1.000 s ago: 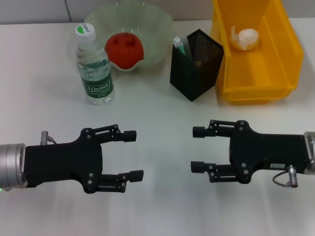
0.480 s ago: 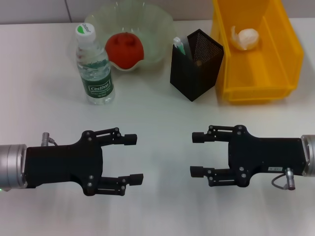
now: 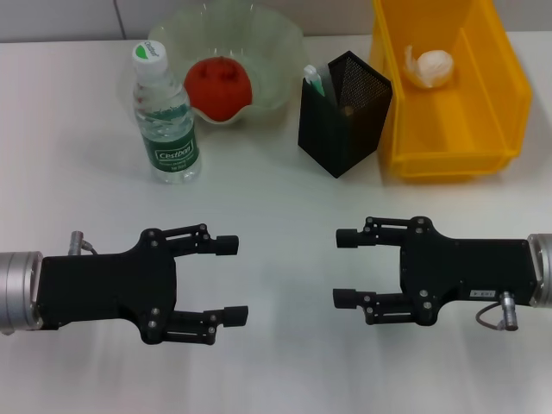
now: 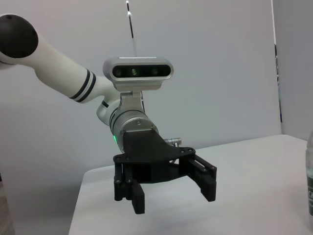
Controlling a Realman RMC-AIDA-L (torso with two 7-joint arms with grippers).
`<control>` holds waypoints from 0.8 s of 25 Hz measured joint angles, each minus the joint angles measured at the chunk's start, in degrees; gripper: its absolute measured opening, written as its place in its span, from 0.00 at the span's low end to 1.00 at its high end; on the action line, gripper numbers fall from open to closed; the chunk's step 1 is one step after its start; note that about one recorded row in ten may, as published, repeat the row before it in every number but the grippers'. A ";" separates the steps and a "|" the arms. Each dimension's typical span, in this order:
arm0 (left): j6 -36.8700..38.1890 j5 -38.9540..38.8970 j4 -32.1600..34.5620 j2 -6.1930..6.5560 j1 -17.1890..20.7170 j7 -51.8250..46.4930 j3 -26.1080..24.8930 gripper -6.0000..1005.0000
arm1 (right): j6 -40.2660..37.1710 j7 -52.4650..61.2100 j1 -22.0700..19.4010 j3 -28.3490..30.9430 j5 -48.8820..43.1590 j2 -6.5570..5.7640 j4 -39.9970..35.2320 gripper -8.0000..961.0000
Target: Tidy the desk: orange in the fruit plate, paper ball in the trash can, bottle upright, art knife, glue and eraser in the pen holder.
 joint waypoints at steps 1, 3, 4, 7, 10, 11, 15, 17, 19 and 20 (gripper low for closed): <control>-0.09 0.00 -0.04 0.02 -0.01 0.00 -0.02 0.82 | -0.03 0.03 0.00 0.02 0.03 -0.03 -0.02 0.76; -0.30 0.00 -0.04 0.05 -0.06 0.00 -0.02 0.82 | -0.12 0.08 -0.01 0.03 0.15 -0.06 -0.04 0.76; -0.32 0.00 -0.04 0.05 -0.07 0.00 -0.01 0.82 | -0.17 0.10 -0.01 0.04 0.17 -0.09 -0.06 0.76; -0.30 0.00 -0.04 0.04 -0.08 0.01 -0.04 0.82 | -0.25 0.16 0.00 0.11 0.22 -0.13 -0.12 0.76; -0.24 0.00 -0.04 0.05 -0.08 -0.02 -0.03 0.82 | -0.28 0.18 0.03 0.13 0.25 -0.13 -0.14 0.76; -0.23 0.00 -0.03 0.05 -0.08 -0.02 -0.01 0.82 | -0.28 0.18 0.03 0.13 0.25 -0.13 -0.14 0.76; -0.19 0.00 0.00 0.05 -0.08 -0.05 0.03 0.82 | -0.40 0.20 0.13 0.15 0.33 -0.12 -0.15 0.76; -0.16 0.00 0.01 0.05 -0.08 -0.06 0.04 0.82 | -0.41 0.23 0.14 0.14 0.36 -0.11 -0.15 0.76; -0.12 0.00 0.03 0.05 -0.08 -0.07 0.03 0.82 | -0.45 0.26 0.15 0.14 0.40 -0.10 -0.15 0.76; -0.09 0.00 0.04 0.05 -0.08 -0.07 0.03 0.82 | -0.48 0.27 0.16 0.13 0.41 -0.10 -0.15 0.76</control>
